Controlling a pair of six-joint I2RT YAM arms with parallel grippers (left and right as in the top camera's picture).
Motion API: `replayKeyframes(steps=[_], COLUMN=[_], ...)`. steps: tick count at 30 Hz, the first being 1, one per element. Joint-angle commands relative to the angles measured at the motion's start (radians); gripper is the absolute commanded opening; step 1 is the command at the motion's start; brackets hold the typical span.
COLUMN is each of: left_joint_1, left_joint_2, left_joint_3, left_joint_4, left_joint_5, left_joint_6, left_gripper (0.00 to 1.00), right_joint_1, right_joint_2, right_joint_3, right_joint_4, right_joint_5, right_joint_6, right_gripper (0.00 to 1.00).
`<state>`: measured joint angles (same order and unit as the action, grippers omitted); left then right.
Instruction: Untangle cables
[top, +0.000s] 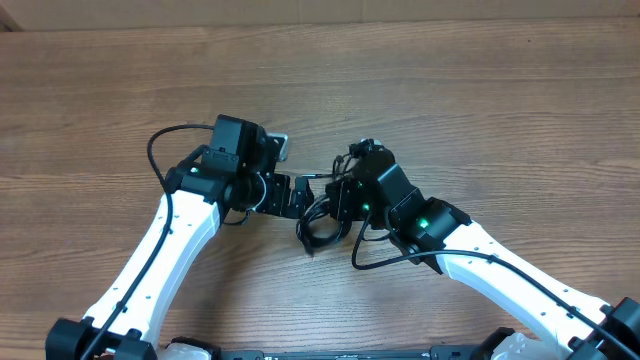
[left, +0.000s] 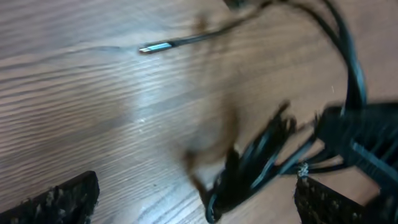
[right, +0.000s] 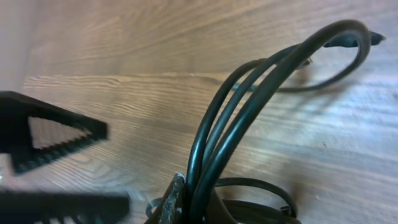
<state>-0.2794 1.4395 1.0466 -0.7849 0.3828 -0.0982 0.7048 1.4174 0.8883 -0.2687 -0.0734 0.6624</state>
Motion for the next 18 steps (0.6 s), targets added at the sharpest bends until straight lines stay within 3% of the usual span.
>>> replayKeyframes(steps=[1, 7, 18], left_joint_1=[0.004, 0.003, -0.048], left_joint_2=[0.018, 0.019, 0.034], left_joint_3=[0.016, 0.016, 0.004], left_joint_4=[-0.004, -0.014, -0.018], left_joint_5=[0.06, 0.087, 0.108], left_joint_6=[0.095, 0.112, 0.372], left_gripper=[1.0, 1.0, 0.93], right_joint_1=[-0.019, -0.045, -0.122], right_joint_2=[-0.016, -0.016, -0.016], right_joint_3=[0.003, 0.003, 0.003], right_joint_4=[0.048, 0.08, 0.081], right_joint_5=[0.009, 0.005, -0.32], right_joint_6=[0.051, 0.233, 0.258], right_gripper=[0.04, 0.04, 0.04])
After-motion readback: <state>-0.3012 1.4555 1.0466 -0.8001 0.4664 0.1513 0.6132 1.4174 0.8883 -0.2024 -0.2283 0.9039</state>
